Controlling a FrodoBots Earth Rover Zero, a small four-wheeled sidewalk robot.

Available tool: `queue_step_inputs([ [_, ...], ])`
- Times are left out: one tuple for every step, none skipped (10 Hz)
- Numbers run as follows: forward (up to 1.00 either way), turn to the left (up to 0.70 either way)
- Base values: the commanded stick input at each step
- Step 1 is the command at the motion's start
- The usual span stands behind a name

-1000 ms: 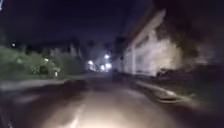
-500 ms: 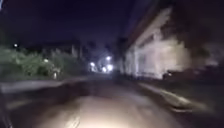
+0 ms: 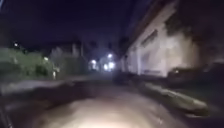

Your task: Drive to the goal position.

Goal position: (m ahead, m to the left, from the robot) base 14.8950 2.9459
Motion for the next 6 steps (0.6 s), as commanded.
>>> queue_step_inputs([
  [0.7,0.0],
  [0.7,0.0],
  [0.7,0.0],
  [0.7,0.0],
  [0.7,0.0],
  [0.7,0.0],
])
